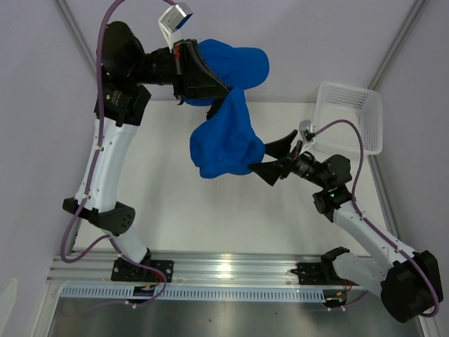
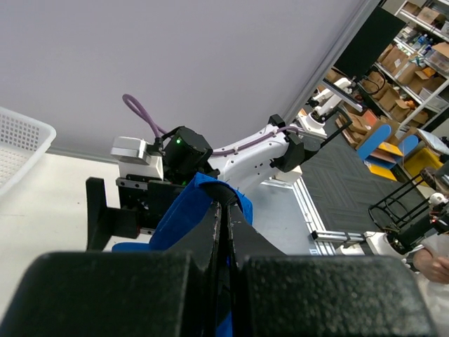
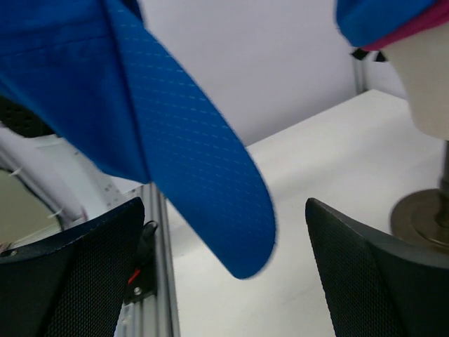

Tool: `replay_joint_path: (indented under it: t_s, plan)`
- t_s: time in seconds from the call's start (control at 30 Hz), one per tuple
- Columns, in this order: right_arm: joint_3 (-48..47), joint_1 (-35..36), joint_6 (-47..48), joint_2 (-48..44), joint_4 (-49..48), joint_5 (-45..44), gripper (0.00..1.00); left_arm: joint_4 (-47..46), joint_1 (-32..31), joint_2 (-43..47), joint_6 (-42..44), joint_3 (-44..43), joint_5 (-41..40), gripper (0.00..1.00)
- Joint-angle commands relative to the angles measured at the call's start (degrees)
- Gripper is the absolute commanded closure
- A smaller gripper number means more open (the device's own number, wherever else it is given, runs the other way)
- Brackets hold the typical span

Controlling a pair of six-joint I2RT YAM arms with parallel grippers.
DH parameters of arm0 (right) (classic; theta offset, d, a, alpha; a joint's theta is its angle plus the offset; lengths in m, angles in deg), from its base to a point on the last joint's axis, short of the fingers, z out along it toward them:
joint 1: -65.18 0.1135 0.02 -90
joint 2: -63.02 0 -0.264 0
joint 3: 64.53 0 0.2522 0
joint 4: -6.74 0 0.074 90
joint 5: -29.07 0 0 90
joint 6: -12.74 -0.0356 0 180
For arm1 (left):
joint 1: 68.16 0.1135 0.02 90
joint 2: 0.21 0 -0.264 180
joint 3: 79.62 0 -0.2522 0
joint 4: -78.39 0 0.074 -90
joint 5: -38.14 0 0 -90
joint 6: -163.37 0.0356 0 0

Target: Stack the hats

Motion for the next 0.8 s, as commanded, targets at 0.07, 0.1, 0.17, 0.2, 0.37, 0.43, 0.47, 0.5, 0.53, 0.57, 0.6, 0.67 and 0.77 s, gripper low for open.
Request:
replay_joint_path:
  t_s: [0.07,0.1,0.17,0.2,0.37,0.43,0.47,0.5,0.53,0.57,0.6,0.67,0.77]
  plan:
    - [-2.4,5.0,-4.8,1.0,-9.7,3.2,0.0,-4.2,0.5,1.8,-2.9,-0.9,1.0,0.98]
    - [-2.3,5.4,-5.0,1.7,-10.0,3.2,0.01,-4.6,0.6,1.6,-3.4,-1.0,0.9,0.98]
    - [-1.9,6.5,-6.0,2.8,-11.1,3.3,0.0,-6.2,0.9,1.4,-4.9,-1.2,0.7,0.98]
    - [-1.7,6.6,-7.8,4.0,-12.0,3.4,0.01,-6.9,1.1,0.9,-5.4,-1.6,0.6,0.98]
    - [0.4,7.1,-13.1,6.8,-20.5,2.1,0.01,-8.3,1.3,0.1,-6.9,-2.8,-0.1,0.98]
    - [1.1,7.6,-14.0,7.4,-22.1,0.9,0.01,-8.3,1.4,0.1,-6.8,-3.1,-0.4,0.98]
    - [1.2,7.6,-14.3,7.5,-22.7,0.5,0.01,-8.2,1.4,0.0,-6.8,-3.1,-0.4,0.98]
    - [1.4,7.8,-14.4,7.7,-23.7,0.1,0.01,-8.0,1.4,0.0,-6.5,-3.1,-0.6,0.98]
    - [1.5,8.0,-14.7,7.7,-24.0,-0.4,0.0,-7.2,1.4,0.0,-6.2,-3.1,-0.7,0.99]
    - [1.8,8.1,-15.3,7.7,-24.5,-1.3,0.01,-6.5,1.4,0.1,-5.1,-3.1,-0.9,0.99]
    - [1.9,8.1,-15.7,7.6,-25.1,-1.8,0.05,-6.0,1.5,0.1,-4.7,-3.1,-1.6,0.99]
    - [2.8,8.2,-17.2,7.2,-26.9,-4.0,0.1,-5.3,1.5,-0.1,-4.2,-3.1,-2.0,0.99]
    - [3.8,8.7,-18.9,7.4,-30.2,-5.9,0.14,-5.5,1.6,-0.3,-3.8,-3.0,-2.6,0.99]
